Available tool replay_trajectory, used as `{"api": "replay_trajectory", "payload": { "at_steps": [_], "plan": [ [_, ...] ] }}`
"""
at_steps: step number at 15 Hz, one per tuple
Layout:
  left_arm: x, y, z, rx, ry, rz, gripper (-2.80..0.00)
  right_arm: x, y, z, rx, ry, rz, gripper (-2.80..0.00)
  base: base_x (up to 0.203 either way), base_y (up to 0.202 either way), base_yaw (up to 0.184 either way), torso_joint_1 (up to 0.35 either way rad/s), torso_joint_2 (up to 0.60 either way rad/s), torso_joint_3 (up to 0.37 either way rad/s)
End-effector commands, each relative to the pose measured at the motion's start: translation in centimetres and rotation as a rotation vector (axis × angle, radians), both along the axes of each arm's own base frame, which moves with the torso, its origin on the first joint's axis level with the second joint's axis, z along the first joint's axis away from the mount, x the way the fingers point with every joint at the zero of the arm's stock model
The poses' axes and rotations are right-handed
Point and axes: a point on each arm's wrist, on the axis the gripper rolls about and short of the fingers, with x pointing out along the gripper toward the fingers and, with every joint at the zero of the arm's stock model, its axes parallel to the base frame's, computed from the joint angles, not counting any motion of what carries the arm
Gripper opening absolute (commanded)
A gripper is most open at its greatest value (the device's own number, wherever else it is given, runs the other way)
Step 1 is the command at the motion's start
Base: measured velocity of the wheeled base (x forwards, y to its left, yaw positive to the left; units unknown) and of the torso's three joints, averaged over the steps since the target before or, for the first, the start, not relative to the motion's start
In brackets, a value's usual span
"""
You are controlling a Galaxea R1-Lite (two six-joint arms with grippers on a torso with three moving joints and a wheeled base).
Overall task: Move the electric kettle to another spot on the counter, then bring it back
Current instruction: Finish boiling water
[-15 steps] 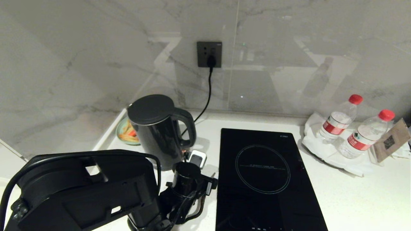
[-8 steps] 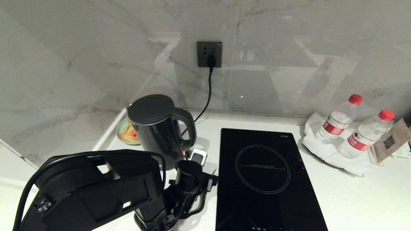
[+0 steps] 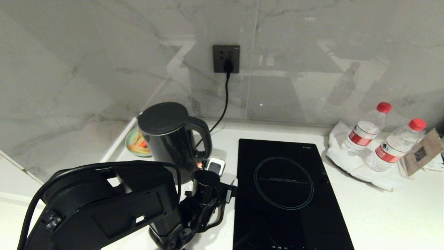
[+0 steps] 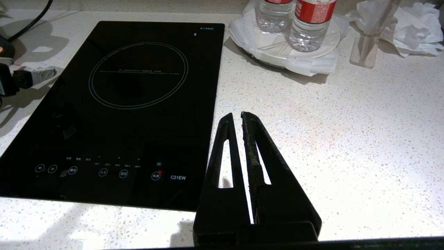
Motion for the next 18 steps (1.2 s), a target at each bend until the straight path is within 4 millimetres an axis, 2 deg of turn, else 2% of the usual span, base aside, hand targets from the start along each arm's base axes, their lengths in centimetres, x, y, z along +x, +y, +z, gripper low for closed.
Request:
{"api": "replay_trajectory", "payload": {
  "at_steps": [1,10,13,18],
  "plan": [
    [0.2,0.0,0.0,-0.007,-0.007,0.006,0.00,0.0,0.0,0.0,0.000,0.000,0.000,-2.80,0.000,0.000,0.000,0.000,0.00,0.000],
    [1.6,0.6,0.1,-0.003,-0.031,0.051,0.00,0.0,0.0,0.0,0.000,0.000,0.000,-2.80,0.000,0.000,0.000,0.000,0.00,0.000],
    [1.5,0.7,0.5,-0.007,-0.035,0.051,0.00,0.0,0.0,0.0,0.000,0.000,0.000,-2.80,0.000,0.000,0.000,0.000,0.00,0.000],
    [0.5,1.1,-0.6,0.023,0.005,0.042,0.00,0.0,0.0,0.0,0.000,0.000,0.001,-2.80,0.000,0.000,0.000,0.000,0.00,0.000]
  ]
}}
